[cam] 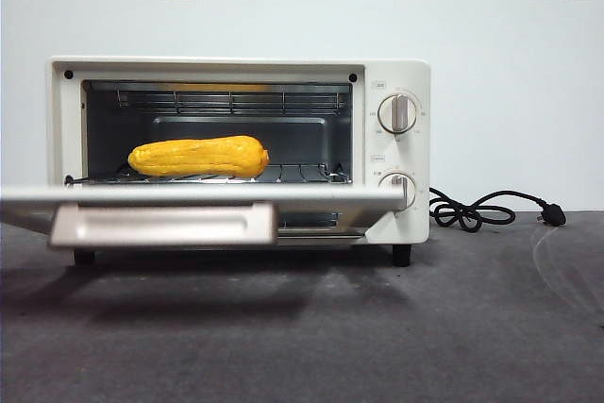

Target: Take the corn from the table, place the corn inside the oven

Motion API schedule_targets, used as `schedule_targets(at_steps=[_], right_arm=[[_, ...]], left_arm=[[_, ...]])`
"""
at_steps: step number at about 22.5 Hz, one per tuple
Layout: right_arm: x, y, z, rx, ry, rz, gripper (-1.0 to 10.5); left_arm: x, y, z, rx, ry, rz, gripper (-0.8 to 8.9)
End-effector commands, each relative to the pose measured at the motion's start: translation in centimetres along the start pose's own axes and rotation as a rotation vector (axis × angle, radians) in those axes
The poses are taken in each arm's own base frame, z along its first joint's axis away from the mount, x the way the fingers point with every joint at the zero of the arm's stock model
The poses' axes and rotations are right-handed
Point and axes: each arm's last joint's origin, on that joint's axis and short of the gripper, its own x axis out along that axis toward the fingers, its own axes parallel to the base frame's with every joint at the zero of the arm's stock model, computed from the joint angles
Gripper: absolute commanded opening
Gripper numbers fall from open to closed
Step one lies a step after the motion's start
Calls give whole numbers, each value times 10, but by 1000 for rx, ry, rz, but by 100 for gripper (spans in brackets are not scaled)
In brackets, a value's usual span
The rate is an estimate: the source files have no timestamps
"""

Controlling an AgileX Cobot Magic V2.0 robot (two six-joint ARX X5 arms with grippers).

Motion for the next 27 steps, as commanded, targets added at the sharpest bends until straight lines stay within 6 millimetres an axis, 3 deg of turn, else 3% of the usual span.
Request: schedule_targets(at_steps=[1,8,12,19,27], right_arm=[[1,-1,1,-8,-3,2,-12],[1,-1,1,-8,-2,-1,-12],[1,-1,1,-9,-3,-2,-12],[1,-1,1,-11,-4,-14,-12],[1,-4,2,-16,-3,-79,-12]], left_arm=[[-15,-11,12,72,-62,-29,-8],[-60,-48,51,168,-235,-12,-8],[-79,-64,60,186,-287,-11,-8],[-95,-83,36,241,-254,-3,-8],[-130,-137,-16,405,-422,14,-8]])
